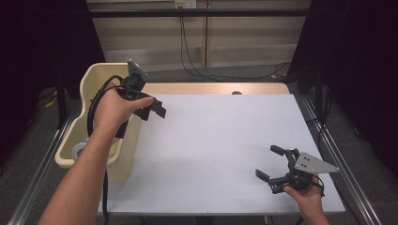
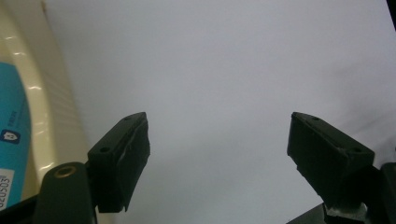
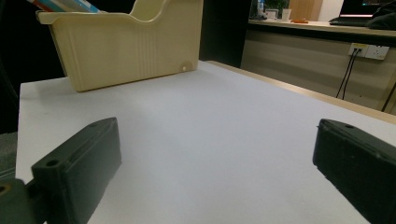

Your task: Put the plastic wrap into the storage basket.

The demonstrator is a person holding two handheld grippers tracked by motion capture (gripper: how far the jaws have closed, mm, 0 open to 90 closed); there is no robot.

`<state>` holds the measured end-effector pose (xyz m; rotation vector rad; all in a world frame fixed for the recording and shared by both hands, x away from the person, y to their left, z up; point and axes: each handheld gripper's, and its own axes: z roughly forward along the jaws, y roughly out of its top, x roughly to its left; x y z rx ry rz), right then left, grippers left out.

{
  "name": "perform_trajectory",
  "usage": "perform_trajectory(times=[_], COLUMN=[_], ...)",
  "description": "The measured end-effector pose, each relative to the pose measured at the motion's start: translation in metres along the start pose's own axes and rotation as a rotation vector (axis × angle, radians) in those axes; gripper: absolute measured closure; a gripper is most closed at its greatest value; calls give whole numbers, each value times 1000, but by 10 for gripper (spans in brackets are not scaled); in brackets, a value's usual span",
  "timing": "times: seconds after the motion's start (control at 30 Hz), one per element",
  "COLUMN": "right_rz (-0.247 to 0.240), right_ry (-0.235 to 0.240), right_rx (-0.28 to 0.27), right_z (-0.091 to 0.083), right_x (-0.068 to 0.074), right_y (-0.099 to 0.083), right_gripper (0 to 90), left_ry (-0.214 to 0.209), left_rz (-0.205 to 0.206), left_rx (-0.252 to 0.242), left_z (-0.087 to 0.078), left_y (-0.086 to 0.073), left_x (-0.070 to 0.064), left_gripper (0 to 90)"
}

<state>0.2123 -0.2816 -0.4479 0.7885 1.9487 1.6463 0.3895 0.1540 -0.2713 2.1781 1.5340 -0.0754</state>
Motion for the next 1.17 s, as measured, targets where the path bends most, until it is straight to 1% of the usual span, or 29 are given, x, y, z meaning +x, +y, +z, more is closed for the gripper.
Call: perform_trajectory(times=[0.07, 0.2, 0.27, 0.3, 0.33, 0.4, 0.47, 0.53, 0.57, 0.6, 0.63, 0.67, 0.7, 0.73, 0.77, 0.8, 0.87, 0.9, 0.93, 1.0, 1.07, 1.1, 1.17], right_rz=[0, 0, 0, 0, -1, -2, -2, -1, 0, -1, -2, -2, -2, -3, -3, -2, -3, -3, -3, -4, -5, -5, -6], right_ry=[-1, 0, 1, 0, 1, 1, 0, 0, 1, 0, 0, -1, -2, -2, -2, -2, -4, -3, -3, -4, -4, -3, -4], right_rx=[1, -1, 0, 0, 0, 0, 1, 0, -1, -1, -2, -2, -1, -1, -1, -2, -1, -2, -2, -1, 0, 0, 1], right_z=[0, 0, 0, 0, 0, 0, 0, 0, 0, 0, 0, 0, 0, -1, -1, -1, -1, -1, -1, -1, -1, -1, -1], right_x=[0, 0, 0, 0, 0, 0, 0, 0, 0, 0, 0, 0, 0, 0, 0, 0, 0, 0, 0, 0, 0, 1, 1], right_y=[0, 0, 0, 0, 0, 0, 0, 0, 0, 0, 0, 0, 0, 0, 1, 1, 1, 1, 1, 1, 1, 1, 1], right_gripper=[8, 9, 8, 8, 8, 9, 9, 8, 9, 8, 9, 8, 9, 8, 9, 9, 8, 9, 8, 8, 9, 9, 9], left_ry=[-8, -40, -53, -55, -58, -68, -78, -93, -104, -112, -118, -129, -141, -149, -149, -150, -142, -148, -150, -126, -123, -116, -106], left_rz=[8, 25, 35, 38, 52, 52, 70, 79, 101, 107, 128, 127, 145, 155, 165, 194, 215, 240, 253, 294, 306, 320, 329], left_rx=[0, 2, 14, 11, 26, 18, 23, -1, -19, -34, -54, -84, -113, -153, -172, -201, -271, -316, -365, -449, -540, -574, -645], left_z=[4, 14, 20, 24, 27, 34, 39, 44, 47, 50, 54, 59, 63, 69, 72, 77, 86, 90, 94, 100, 104, 106, 110], left_y=[0, -3, -5, -6, -7, -10, -12, -17, -19, -22, -25, -29, -32, -37, -40, -44, -55, -61, -67, -80, -94, -100, -112], left_x=[-3, -9, -12, -13, -15, -17, -20, -24, -25, -27, -28, -30, -30, -30, -30, -30, -30, -30, -30, -30, -28, -27, -22], left_gripper=[209, 204, 200, 200, 198, 194, 191, 188, 187, 187, 185, 181, 178, 173, 171, 167, 149, 147, 142, 130, 123, 120, 110])
